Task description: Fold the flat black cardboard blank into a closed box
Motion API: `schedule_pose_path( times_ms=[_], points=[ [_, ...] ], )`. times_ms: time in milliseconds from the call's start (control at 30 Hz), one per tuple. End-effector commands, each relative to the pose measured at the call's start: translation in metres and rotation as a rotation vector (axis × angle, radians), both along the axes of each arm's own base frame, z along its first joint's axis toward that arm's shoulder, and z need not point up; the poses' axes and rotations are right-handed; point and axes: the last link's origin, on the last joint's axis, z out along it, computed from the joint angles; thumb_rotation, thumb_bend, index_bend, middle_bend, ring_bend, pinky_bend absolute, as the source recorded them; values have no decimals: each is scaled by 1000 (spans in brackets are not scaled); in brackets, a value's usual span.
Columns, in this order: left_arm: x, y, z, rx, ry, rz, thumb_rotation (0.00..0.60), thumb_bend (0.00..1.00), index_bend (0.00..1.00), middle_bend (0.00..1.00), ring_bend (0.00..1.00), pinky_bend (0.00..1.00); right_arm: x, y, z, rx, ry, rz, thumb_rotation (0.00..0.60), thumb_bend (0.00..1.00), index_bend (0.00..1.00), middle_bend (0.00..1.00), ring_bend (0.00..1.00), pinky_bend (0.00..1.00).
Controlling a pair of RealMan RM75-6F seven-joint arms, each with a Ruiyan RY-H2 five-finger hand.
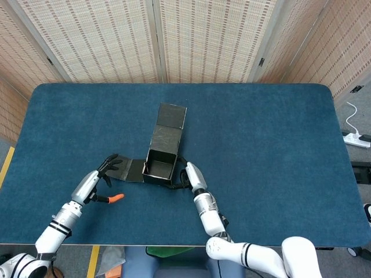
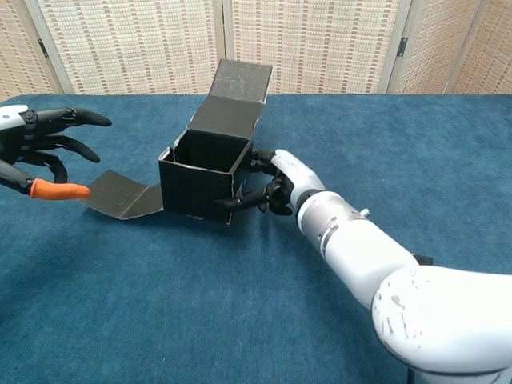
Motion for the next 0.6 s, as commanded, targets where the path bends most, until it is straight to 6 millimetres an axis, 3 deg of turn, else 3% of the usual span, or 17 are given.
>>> schedule_pose_path(
  times_ms=[33,133,333,467,600],
  points=[
    [10,-19,3,-100,4,-135,600,232,486,553,711,853,7,-16,30,38,-151,-17,600,202,540,615,767,1000],
    [13,-29,-1,-264,37,-244,600,241,520,574,769,866,10,-23,48,55,-221,-30,600,202,540,615,767,1000],
    [22,-24,-27,-272,136,-328,600,245,506,546,801,867,14,-20,73,122,-316,-35,600,202,540,614,767,1000],
    [28,-9,-45,-231,158,-303,600,246,460,494,803,868,13,-12,83,160,-342,-25,600,202,539,613,767,1000],
    [30,18,-56,-76,175,-243,600,249,409,437,803,868,6,2,89,196,-340,-10,600,201,540,613,767,1000]
  ],
)
